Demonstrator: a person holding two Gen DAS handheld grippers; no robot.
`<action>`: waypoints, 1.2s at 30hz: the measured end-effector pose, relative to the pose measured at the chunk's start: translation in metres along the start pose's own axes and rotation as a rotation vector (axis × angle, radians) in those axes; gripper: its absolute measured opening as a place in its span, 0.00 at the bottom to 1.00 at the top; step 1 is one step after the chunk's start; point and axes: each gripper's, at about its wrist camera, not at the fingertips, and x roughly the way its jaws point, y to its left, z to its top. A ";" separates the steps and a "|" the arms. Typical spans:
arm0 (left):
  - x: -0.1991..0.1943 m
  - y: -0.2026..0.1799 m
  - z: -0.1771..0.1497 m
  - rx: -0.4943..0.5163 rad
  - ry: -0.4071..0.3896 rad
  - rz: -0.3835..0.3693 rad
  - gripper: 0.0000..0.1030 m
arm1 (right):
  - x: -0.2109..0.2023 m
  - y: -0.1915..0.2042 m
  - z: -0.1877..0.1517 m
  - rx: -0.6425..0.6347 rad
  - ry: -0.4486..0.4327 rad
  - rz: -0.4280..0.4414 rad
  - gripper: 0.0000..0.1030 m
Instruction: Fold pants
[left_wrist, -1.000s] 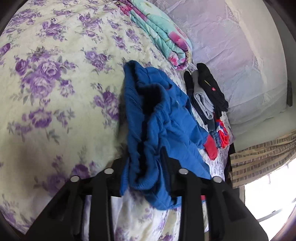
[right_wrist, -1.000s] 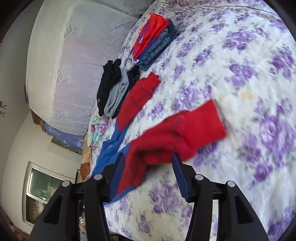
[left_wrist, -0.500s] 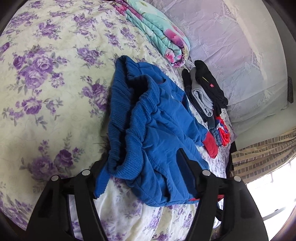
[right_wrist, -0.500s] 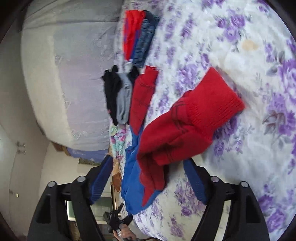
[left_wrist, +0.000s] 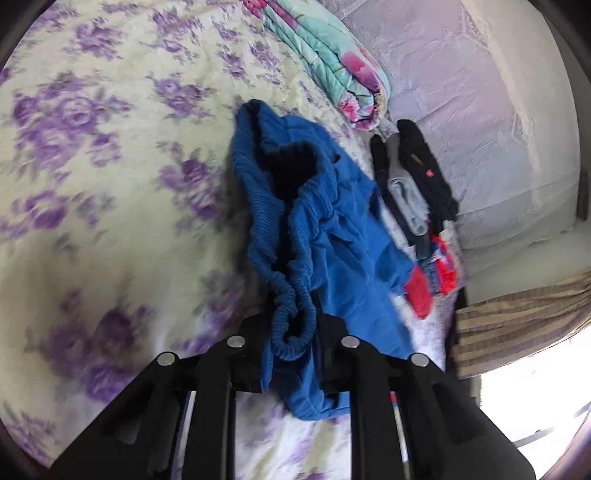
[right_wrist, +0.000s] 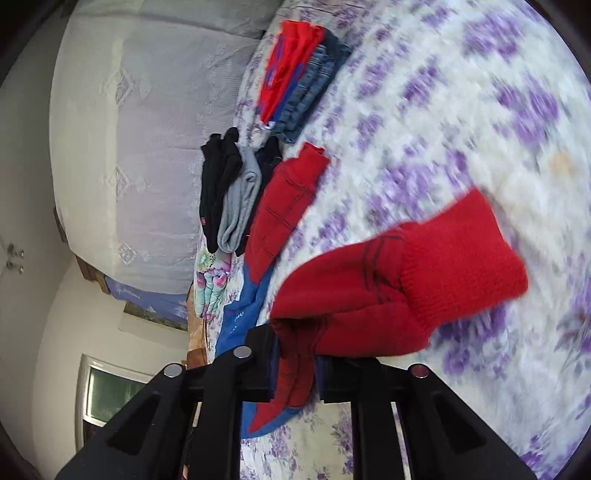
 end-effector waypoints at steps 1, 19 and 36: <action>-0.002 -0.005 0.005 0.000 -0.005 -0.017 0.14 | -0.005 0.012 0.008 -0.037 -0.021 0.006 0.12; -0.055 0.018 -0.029 0.005 -0.001 0.110 0.48 | -0.097 -0.017 -0.038 -0.139 0.011 -0.217 0.35; -0.008 -0.075 0.036 0.403 -0.215 0.390 0.66 | 0.063 0.024 0.057 -0.042 0.051 -0.073 0.42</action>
